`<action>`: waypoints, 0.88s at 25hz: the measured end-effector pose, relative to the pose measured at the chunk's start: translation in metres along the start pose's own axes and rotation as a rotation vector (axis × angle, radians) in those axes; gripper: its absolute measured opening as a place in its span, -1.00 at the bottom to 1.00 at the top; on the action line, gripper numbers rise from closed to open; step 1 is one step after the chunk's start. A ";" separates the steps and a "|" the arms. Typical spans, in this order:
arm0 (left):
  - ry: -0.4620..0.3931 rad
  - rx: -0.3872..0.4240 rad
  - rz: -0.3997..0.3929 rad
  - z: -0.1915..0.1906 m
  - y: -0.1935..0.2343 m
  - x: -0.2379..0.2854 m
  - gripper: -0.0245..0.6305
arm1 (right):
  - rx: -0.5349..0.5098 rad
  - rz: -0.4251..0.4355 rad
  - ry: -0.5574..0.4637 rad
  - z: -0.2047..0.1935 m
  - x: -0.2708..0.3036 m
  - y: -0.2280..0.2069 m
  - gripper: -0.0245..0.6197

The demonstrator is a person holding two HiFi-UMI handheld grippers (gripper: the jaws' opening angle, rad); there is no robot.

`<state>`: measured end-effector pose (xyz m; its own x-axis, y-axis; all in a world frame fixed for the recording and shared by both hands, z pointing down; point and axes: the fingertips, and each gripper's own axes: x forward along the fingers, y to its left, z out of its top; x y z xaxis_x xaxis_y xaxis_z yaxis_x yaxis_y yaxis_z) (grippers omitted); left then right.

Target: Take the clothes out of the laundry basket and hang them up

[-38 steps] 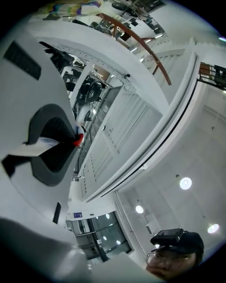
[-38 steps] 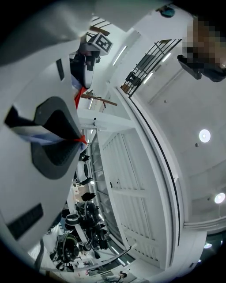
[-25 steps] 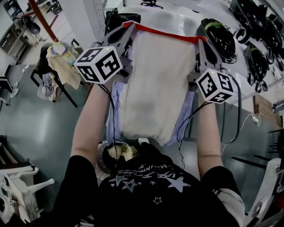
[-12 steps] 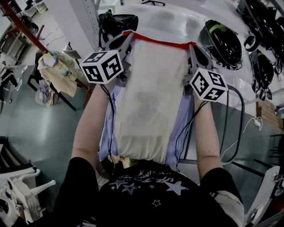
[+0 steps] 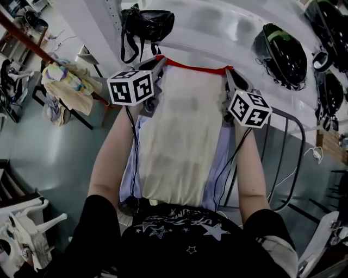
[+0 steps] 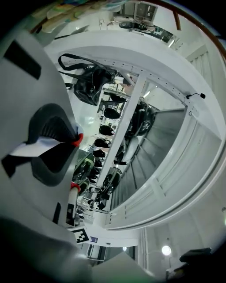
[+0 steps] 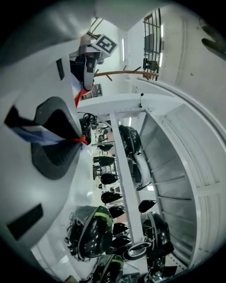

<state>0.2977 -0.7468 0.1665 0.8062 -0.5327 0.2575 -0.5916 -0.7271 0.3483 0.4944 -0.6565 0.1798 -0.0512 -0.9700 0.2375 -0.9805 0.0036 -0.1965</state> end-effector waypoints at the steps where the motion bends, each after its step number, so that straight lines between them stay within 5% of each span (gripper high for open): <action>1: 0.028 0.001 0.010 -0.006 0.004 0.004 -0.85 | 0.009 0.001 0.025 -0.006 0.003 -0.001 -0.84; 9: 0.215 0.001 0.015 -0.047 0.010 0.029 -0.78 | 0.062 -0.016 0.221 -0.047 0.022 -0.014 -0.83; 14: 0.261 -0.023 -0.022 -0.062 0.005 0.036 -0.37 | 0.058 -0.032 0.294 -0.062 0.024 -0.020 -0.76; 22: 0.270 -0.019 -0.037 -0.065 -0.002 0.028 -0.07 | 0.058 0.002 0.372 -0.076 0.016 -0.014 -0.32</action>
<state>0.3217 -0.7323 0.2314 0.7991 -0.3697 0.4742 -0.5639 -0.7344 0.3778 0.4927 -0.6541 0.2582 -0.1288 -0.8152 0.5647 -0.9685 -0.0189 -0.2483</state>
